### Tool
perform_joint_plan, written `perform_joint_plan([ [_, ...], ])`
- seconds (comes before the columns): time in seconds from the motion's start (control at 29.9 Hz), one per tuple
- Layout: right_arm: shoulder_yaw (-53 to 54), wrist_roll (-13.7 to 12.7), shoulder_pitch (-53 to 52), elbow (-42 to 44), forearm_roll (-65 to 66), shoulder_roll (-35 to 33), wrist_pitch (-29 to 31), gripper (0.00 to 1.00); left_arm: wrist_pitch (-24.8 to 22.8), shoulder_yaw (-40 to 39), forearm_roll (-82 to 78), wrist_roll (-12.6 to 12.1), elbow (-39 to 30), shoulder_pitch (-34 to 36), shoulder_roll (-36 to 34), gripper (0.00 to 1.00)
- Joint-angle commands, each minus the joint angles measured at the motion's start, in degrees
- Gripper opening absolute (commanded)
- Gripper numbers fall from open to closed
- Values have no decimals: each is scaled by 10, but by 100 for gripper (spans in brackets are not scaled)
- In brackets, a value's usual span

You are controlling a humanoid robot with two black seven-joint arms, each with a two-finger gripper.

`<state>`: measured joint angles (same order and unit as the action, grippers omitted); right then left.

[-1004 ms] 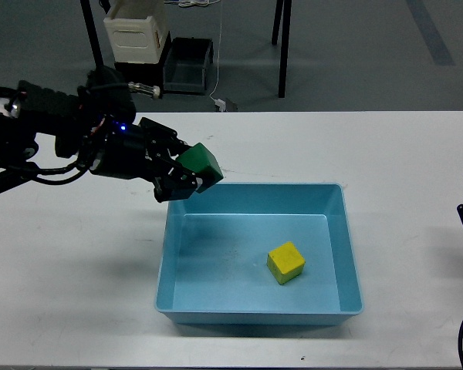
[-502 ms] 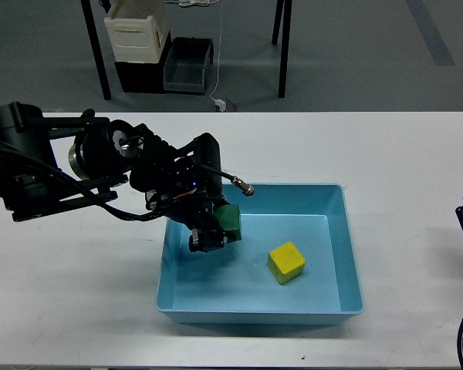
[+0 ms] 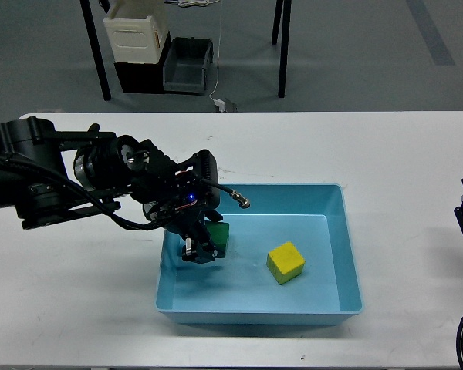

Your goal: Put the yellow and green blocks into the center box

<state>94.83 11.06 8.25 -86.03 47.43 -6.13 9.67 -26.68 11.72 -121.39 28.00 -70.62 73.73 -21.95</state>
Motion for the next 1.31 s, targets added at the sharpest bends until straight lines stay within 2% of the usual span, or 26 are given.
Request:
perform_joint_plan([
  [0.0,0,0,-1,0,-1,0,1,100,0,-4,39,0,0,0,0,81],
  [0.13,-5,0,-5,-3,-1,1,3,100,0,-42,168,0,-4,0,-9,95],
  [0.23,-8,1,-9,-3,-1,2,5,100,0,-104,313,0,-7,-16,-25,96],
  [0.44,-9,0,-48,-2,-1,3,7,100,7,-222,540,0,-6,-109,-46,100],
  [0.5,-10,-2,-61,-3,-13,7,7,100,8,-279,598,0,-6,-155,-48,100],
  [0.6,-14,-6,-88,1,-100,15,7,100,21,-397,707,0,-6,-245,-43,100],
  [0.67,-25,-11,-97,1,-190,15,7,100,50,-467,773,0,-10,-302,-38,100],
  [0.74,-29,-13,-98,1,-267,16,7,100,101,-516,834,0,-20,-350,-28,100],
  [0.8,-30,-14,-97,1,-317,20,8,100,151,-541,888,0,-28,-390,-23,99],
  [0.87,-30,-14,-91,0,-348,26,14,100,180,-554,946,0,-42,-425,-27,99],
  [0.97,-31,-19,-70,-3,-398,35,46,100,178,-578,1028,0,-73,-462,-44,100],
  [1.04,-31,-32,-54,-7,-433,37,64,100,179,-586,1081,0,-93,-490,-56,100],
  [1.17,-32,-56,-26,-6,-477,50,69,100,182,-594,1199,0,-131,-539,-57,100],
  [1.27,-32,-68,0,-7,-496,53,69,100,180,-620,1294,0,-135,-583,-51,100],
])
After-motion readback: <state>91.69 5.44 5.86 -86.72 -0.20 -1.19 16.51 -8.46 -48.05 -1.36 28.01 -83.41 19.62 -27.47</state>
